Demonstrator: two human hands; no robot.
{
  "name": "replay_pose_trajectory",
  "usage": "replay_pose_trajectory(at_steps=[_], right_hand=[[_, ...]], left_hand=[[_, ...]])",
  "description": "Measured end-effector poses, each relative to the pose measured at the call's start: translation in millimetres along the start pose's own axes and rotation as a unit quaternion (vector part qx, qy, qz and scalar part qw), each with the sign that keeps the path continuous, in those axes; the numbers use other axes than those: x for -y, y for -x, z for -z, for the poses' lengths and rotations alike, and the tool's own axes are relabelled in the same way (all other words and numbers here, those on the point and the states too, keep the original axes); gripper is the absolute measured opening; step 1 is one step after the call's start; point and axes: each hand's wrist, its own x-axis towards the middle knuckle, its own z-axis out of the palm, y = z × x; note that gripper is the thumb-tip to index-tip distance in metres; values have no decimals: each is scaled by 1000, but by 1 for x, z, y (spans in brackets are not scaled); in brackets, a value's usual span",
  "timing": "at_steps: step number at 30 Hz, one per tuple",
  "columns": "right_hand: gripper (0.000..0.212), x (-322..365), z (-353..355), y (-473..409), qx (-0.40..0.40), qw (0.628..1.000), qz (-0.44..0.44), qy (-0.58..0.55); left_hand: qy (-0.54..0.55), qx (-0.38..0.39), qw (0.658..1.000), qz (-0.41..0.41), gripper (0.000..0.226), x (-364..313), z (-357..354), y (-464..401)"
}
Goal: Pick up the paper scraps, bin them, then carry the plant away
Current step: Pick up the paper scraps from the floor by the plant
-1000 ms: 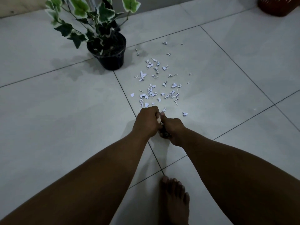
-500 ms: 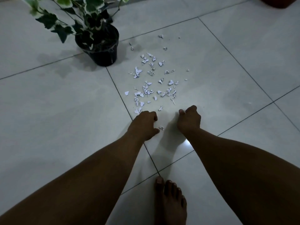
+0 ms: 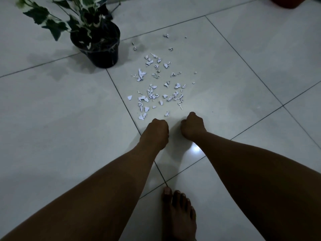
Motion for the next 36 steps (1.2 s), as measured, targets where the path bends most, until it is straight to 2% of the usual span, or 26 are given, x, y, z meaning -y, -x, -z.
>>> replay_pose_trajectory(at_steps=[3, 6, 10, 17, 23, 28, 31, 36], right_hand=[[21, 1, 2, 6, 38, 992, -8, -120], [16, 7, 2, 23, 120, 947, -79, -288], [9, 14, 3, 33, 141, 917, -86, -364], [16, 20, 0, 30, 121, 916, -102, -369], [18, 29, -7, 26, 102, 927, -100, -346], [29, 35, -16, 21, 79, 947, -44, -309], [24, 38, -21, 13, 63, 954, -27, -293], [30, 59, -33, -1, 39, 973, -9, -229]], left_hand=[[92, -34, 995, 26, 12, 2, 2, 3], [175, -52, 983, 28, 16, -5, 8, 12], [272, -84, 957, 54, 18, -11, 12, 19], [326, -109, 937, 65, 17, -19, 18, 18], [302, -138, 941, 65, 19, -15, 23, 16], [313, -113, 941, 57, 19, -5, 30, 16], [349, -92, 932, 43, 17, -1, 32, 18], [314, -170, 933, 31, 17, 3, 32, 9]])
